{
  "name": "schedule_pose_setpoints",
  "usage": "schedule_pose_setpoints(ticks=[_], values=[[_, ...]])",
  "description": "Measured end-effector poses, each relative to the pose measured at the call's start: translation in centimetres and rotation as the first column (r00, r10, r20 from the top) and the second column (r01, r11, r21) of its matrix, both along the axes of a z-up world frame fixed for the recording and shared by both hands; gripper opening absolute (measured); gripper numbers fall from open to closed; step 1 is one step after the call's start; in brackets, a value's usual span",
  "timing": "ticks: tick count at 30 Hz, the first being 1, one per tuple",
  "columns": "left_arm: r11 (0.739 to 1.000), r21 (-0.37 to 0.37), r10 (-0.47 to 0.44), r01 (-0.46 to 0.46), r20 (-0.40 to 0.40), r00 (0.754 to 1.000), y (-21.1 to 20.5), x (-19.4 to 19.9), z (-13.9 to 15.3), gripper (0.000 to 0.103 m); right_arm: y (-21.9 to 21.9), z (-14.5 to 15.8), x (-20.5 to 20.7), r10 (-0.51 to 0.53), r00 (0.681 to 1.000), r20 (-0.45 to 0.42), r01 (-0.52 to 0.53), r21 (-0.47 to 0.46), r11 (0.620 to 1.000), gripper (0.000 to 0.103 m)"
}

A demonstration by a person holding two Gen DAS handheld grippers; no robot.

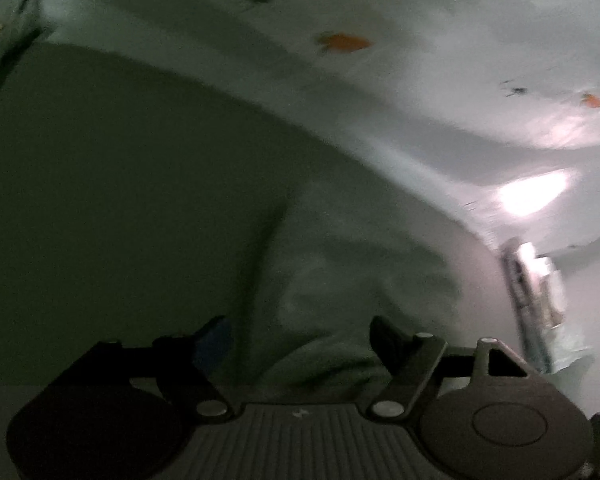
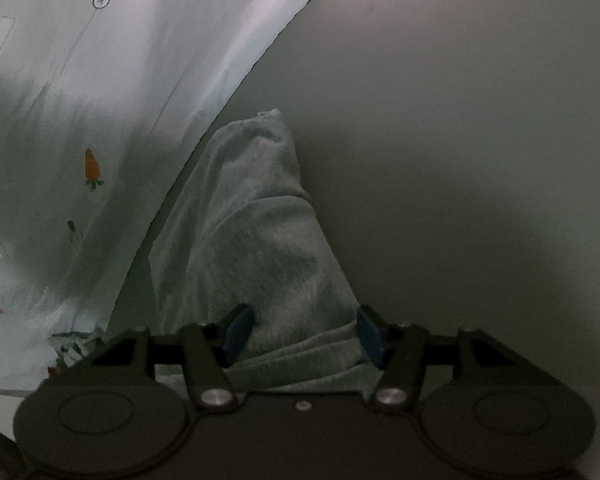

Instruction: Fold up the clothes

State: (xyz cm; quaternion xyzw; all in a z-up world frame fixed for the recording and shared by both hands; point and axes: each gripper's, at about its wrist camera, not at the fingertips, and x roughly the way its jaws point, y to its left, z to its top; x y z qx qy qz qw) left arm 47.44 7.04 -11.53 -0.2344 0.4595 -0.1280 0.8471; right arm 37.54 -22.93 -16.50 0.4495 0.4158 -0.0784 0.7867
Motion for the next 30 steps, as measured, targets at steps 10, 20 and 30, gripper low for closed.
schedule_pose_setpoints(ticks=[10, 20, 30], values=[[0.93, 0.295, -0.199, 0.218, -0.093, 0.976, -5.7, -2.0, -5.6, 0.084, 0.1, 0.8, -0.5, 0.021, 1.0, -0.012, -0.022, -0.106, 0.994, 0.064], [0.944, 0.232, -0.23, 0.234, -0.044, 0.972, -2.5, -3.6, -4.1, 0.084, 0.3, 2.4, 0.5, 0.081, 0.994, 0.067, -0.065, -0.203, 0.977, 0.066], [0.974, 0.129, -0.183, 0.186, -0.029, 0.983, -0.4, 2.7, -4.9, 0.084, -0.7, 1.4, 7.2, 0.174, 0.979, 0.108, -0.156, -0.162, 0.974, 0.079]])
